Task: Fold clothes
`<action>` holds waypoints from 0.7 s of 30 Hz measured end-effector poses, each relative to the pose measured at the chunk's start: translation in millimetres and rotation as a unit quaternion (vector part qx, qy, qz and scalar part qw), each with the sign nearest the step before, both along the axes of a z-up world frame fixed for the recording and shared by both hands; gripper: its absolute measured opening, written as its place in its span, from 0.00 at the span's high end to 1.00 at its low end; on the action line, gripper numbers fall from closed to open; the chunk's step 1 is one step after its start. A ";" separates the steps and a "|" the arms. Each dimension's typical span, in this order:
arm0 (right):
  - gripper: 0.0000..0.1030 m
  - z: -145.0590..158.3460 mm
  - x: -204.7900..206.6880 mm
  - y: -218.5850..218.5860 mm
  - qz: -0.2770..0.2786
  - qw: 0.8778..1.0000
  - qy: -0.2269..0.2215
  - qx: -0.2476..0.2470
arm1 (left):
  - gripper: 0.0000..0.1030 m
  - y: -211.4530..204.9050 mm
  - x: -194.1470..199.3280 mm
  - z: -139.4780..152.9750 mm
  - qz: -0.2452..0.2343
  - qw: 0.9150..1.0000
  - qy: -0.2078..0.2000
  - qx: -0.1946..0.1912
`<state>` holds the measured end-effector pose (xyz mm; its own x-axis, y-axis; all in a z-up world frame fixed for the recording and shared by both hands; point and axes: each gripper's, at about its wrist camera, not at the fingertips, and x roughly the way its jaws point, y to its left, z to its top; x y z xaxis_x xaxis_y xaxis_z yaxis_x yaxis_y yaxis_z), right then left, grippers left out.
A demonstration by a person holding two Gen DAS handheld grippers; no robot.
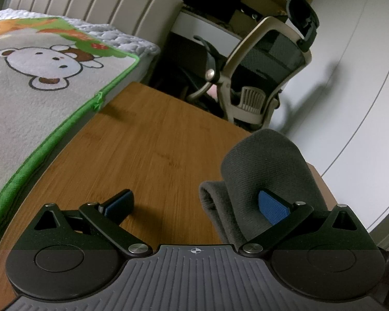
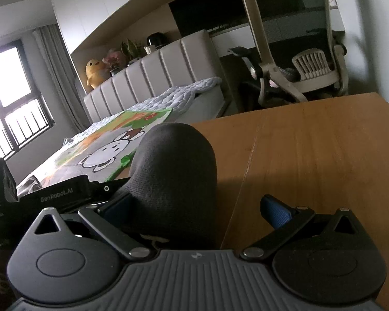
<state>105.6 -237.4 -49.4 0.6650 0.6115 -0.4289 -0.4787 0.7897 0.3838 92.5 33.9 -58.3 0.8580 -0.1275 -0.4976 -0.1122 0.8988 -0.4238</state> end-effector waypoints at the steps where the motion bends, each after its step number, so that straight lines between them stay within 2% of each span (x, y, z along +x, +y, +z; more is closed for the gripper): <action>1: 0.00 0.3 0.0 0.2 0.000 1.000 0.000 0.000 | 0.00 0.3 -0.1 -0.1 0.000 1.000 0.000 -0.001; 8: 0.00 0.6 -1.1 -0.1 -0.001 1.000 -0.001 -0.001 | 0.00 5.6 -2.2 -1.1 -0.002 1.000 -0.007 -0.022; 15: 0.00 0.7 -3.5 7.3 -0.012 1.000 -0.002 -0.012 | 0.00 18.7 -11.7 -3.4 -0.013 0.995 -0.039 -0.089; 18: 0.00 1.2 -8.2 17.1 -0.024 1.000 -0.004 -0.020 | 0.00 10.2 -12.0 -1.0 -0.053 0.993 -0.054 -0.088; 21: 0.00 3.0 -11.2 23.2 -0.025 0.999 -0.013 -0.031 | 0.00 0.4 -8.4 -0.8 -0.062 0.995 -0.042 -0.066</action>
<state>94.4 -214.2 -46.5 0.7055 0.5503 -0.4467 -0.4478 0.8346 0.3208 84.1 34.3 -59.1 0.8691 -0.2946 -0.3974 0.0371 0.8399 -0.5414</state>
